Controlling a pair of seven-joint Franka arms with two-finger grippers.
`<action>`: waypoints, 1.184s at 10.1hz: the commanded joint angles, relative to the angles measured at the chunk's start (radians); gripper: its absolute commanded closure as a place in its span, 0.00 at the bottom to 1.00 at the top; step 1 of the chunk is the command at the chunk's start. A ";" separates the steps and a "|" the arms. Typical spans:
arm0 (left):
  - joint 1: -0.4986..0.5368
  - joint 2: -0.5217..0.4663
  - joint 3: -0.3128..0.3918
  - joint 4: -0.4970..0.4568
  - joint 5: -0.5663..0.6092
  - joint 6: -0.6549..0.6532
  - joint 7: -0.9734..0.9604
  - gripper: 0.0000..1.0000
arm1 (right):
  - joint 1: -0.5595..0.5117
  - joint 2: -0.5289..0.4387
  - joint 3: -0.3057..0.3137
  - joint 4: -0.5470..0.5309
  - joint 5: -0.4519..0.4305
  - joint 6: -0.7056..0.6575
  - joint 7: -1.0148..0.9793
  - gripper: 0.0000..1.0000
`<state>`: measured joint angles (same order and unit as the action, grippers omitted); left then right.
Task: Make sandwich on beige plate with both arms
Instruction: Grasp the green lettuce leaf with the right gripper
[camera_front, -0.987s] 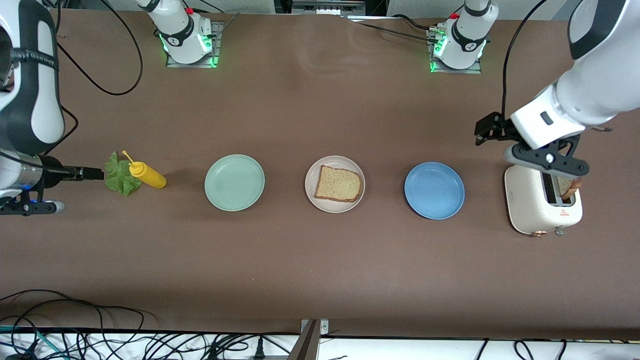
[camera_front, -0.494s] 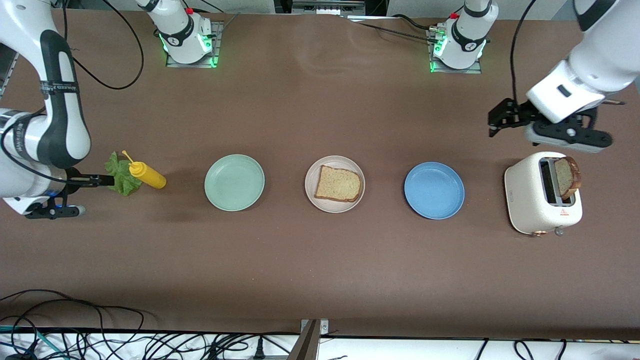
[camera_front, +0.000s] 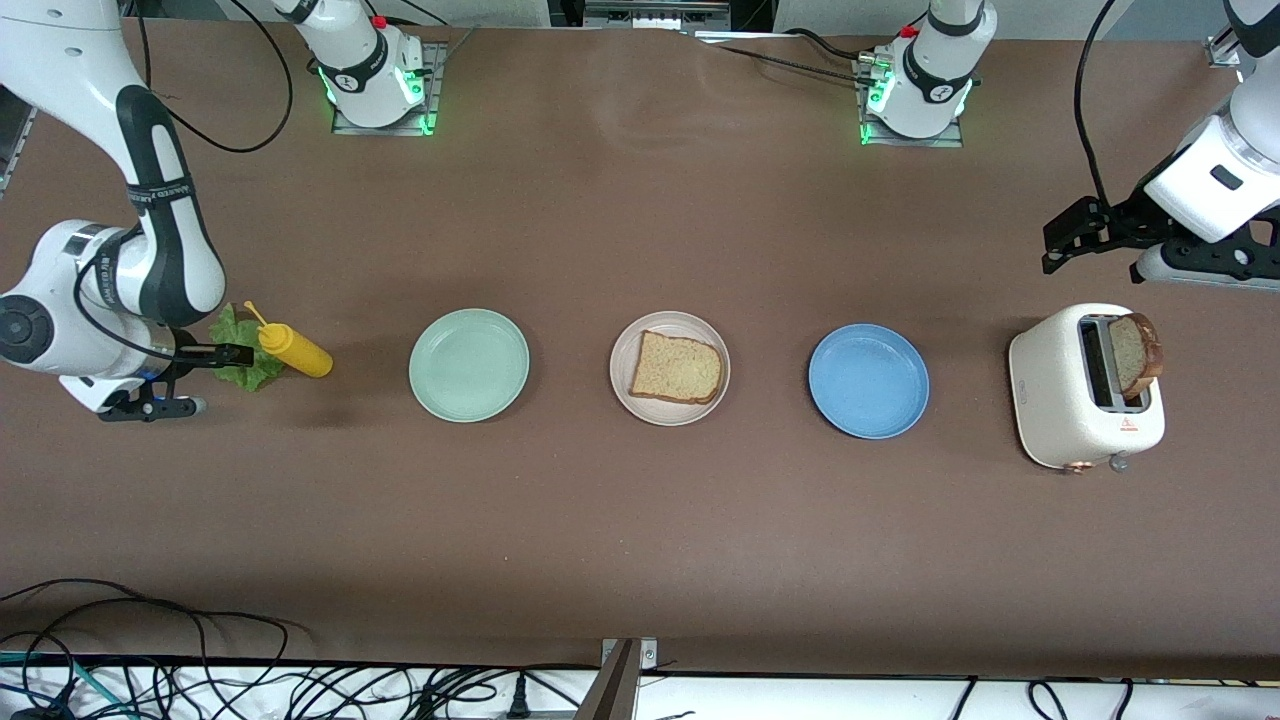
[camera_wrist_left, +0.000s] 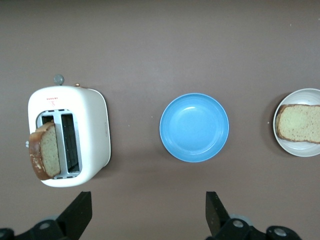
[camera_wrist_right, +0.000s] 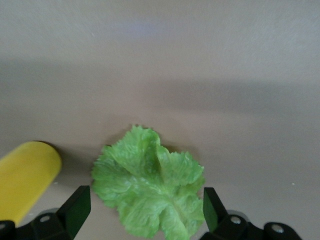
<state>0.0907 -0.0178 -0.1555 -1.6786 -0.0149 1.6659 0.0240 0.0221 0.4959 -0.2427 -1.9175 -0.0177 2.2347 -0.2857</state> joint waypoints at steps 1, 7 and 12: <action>0.003 -0.010 -0.006 0.003 0.016 -0.066 0.010 0.00 | -0.021 0.018 0.000 -0.038 -0.016 0.068 -0.042 0.00; -0.002 -0.010 -0.012 0.013 0.016 -0.080 0.005 0.00 | -0.036 0.067 0.000 -0.038 0.004 0.094 -0.056 0.13; -0.009 -0.010 -0.012 0.013 0.016 -0.080 0.004 0.00 | -0.039 0.066 0.002 -0.034 0.002 0.094 -0.066 1.00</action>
<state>0.0859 -0.0195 -0.1672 -1.6753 -0.0148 1.6047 0.0239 -0.0080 0.5660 -0.2452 -1.9482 -0.0173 2.3188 -0.3292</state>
